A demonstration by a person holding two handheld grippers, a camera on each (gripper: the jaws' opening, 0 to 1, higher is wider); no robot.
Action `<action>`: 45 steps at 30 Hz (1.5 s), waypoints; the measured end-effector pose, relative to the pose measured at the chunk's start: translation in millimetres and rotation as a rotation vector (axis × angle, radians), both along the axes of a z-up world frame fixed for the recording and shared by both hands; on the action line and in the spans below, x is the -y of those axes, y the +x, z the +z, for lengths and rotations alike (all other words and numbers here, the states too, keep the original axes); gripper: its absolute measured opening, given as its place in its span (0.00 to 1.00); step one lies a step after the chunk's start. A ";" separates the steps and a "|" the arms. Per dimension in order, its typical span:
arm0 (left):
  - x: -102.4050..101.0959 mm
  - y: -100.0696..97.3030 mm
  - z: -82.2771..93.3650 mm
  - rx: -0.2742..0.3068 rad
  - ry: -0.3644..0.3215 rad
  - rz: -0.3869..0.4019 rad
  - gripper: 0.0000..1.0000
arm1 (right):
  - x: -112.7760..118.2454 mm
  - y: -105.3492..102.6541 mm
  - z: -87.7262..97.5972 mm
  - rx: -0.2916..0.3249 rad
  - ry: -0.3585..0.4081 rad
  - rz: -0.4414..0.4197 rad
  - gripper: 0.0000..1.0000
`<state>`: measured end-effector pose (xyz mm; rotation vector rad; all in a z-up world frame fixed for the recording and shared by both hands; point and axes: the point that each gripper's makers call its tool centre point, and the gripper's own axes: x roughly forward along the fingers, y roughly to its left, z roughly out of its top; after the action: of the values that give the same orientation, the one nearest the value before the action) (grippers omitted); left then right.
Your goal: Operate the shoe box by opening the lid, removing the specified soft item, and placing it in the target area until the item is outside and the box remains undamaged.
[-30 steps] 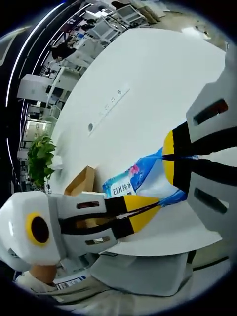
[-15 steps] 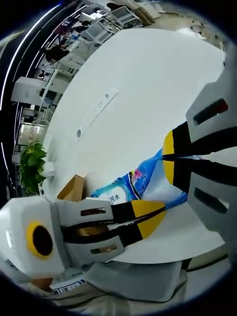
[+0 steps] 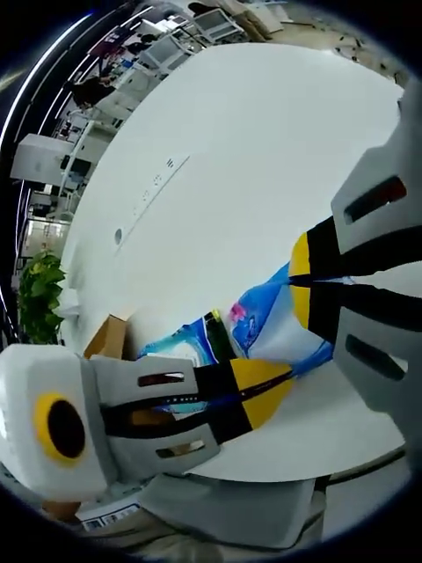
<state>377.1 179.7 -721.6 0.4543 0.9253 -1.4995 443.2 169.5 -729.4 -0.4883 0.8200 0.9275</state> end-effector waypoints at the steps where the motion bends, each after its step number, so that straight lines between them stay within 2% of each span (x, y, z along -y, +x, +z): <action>1: 0.4 0.3 -0.1 0.001 -0.002 0.000 0.00 | 0.1 0.7 -0.6 -0.001 0.000 -0.001 0.00; 10: -0.5 -0.5 -2.1 -0.003 -0.004 0.000 0.00 | 1.6 1.5 -2.0 0.001 -0.004 -0.008 0.00; 17: -3.0 2.3 -1.9 0.050 0.002 -0.010 0.01 | 1.9 0.5 -1.7 0.020 -0.027 -0.010 0.00; 21: -4.2 0.4 0.7 0.053 -0.001 -0.003 0.08 | 5.1 0.3 -1.4 0.031 -0.044 -0.020 0.08; 22: -5.1 0.6 1.8 0.073 -0.002 -0.009 0.10 | 6.0 0.0 -0.6 0.032 -0.045 -0.025 0.10; 27: -10.7 -0.9 7.8 0.104 0.000 -0.014 0.14 | 6.7 -5.6 5.6 0.032 -0.045 -0.032 0.13; 33: -26.5 -3.9 22.5 0.128 -0.007 0.000 0.19 | 6.8 -12.8 12.6 0.036 -0.052 -0.043 0.19; 38: -44.9 -9.1 30.6 0.146 -0.013 0.021 0.22 | 3.8 -22.0 21.0 0.040 -0.051 -0.055 0.28; 45: -63.9 -12.4 37.9 0.161 -0.024 0.062 0.28 | -0.7 -35.8 36.7 0.058 -0.045 -0.069 0.35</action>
<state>364.7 243.6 -683.7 0.5163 0.7880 -1.3946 407.3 170.2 -692.7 -0.5203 0.8014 0.8292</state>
